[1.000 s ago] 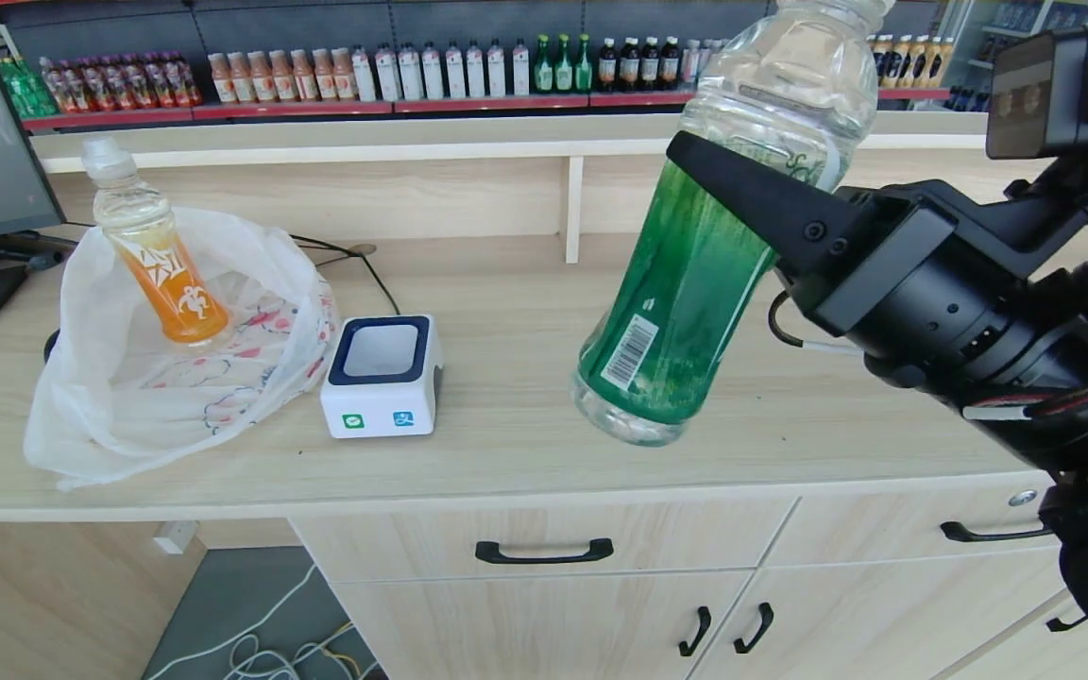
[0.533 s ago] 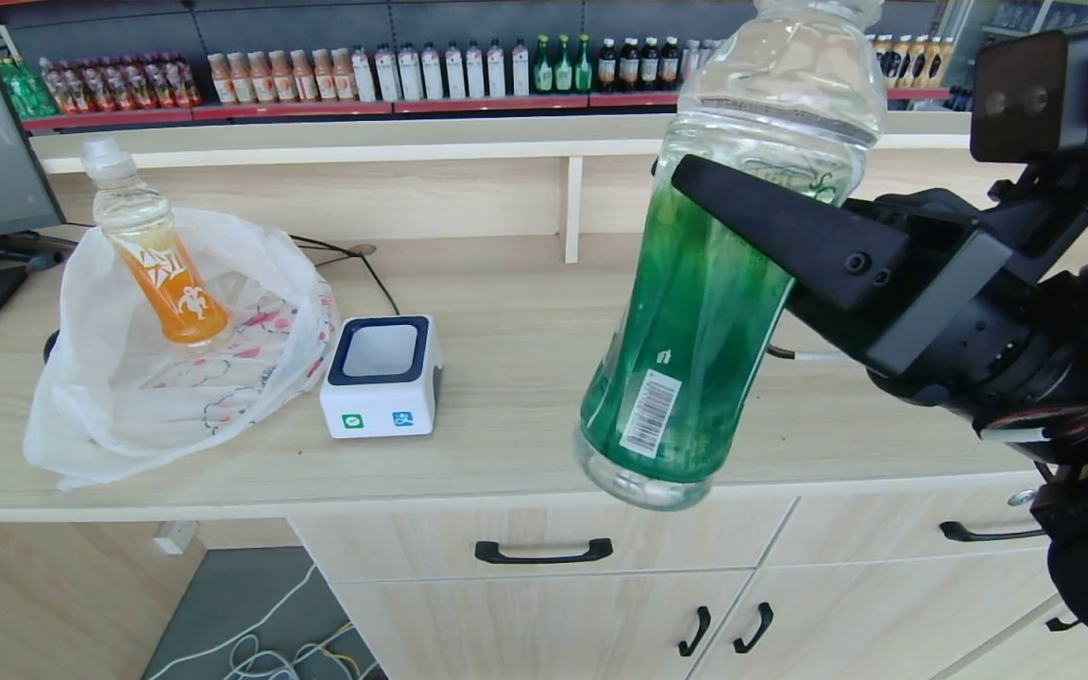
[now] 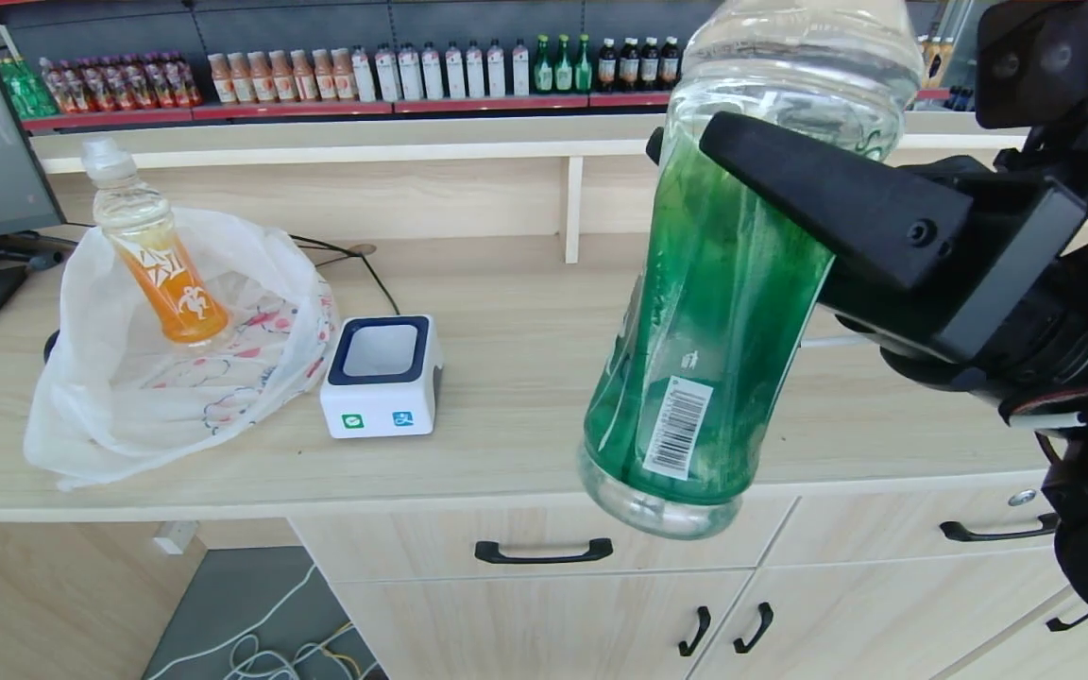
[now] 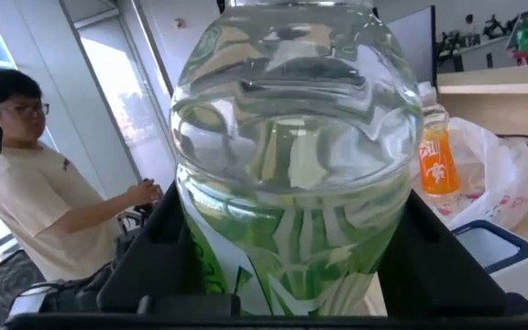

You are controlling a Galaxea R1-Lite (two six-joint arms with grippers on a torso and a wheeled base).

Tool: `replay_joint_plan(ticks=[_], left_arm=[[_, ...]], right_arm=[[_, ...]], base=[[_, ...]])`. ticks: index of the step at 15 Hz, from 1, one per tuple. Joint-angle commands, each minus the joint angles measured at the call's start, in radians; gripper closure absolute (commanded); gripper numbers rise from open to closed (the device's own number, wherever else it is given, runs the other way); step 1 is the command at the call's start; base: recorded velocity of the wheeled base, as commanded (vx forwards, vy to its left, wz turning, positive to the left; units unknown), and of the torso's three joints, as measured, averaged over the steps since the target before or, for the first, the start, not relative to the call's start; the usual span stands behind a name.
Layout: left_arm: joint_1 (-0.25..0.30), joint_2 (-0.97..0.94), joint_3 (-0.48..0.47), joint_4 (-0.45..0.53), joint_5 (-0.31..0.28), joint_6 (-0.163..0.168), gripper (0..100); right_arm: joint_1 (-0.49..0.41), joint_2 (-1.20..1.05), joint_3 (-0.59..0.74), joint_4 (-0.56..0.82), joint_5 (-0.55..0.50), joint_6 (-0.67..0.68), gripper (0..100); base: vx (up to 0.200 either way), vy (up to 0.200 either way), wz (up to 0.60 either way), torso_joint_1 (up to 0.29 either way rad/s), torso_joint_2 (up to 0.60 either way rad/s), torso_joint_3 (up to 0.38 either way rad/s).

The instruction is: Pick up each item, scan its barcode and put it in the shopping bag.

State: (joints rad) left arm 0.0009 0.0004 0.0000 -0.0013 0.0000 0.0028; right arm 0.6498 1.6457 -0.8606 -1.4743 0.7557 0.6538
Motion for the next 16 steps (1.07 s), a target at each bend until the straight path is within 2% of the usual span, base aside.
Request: replay_joint_plan(ticks=[1, 5, 16], left_arm=[[0.001, 0.000, 0.000, 0.000, 0.002, 0.000, 0], [0.001, 0.000, 0.000, 0.000, 0.000, 0.000, 0], [0.001, 0.000, 0.000, 0.000, 0.000, 0.000, 0]], right_arm=[[0.001, -0.001, -0.020, 0.000, 0.007, 0.000, 100], [0.002, -0.012, -0.012, 0.000, 0.086, -0.003, 100], [0.004, -0.009, 0.000, 0.000, 0.091, -0.002, 100]], base=[[0.000, 0.000, 0.00, 0.000, 0.00, 0.000], [0.000, 0.000, 0.00, 0.000, 0.00, 0.000], [0.000, 0.000, 0.00, 0.000, 0.00, 0.000]])
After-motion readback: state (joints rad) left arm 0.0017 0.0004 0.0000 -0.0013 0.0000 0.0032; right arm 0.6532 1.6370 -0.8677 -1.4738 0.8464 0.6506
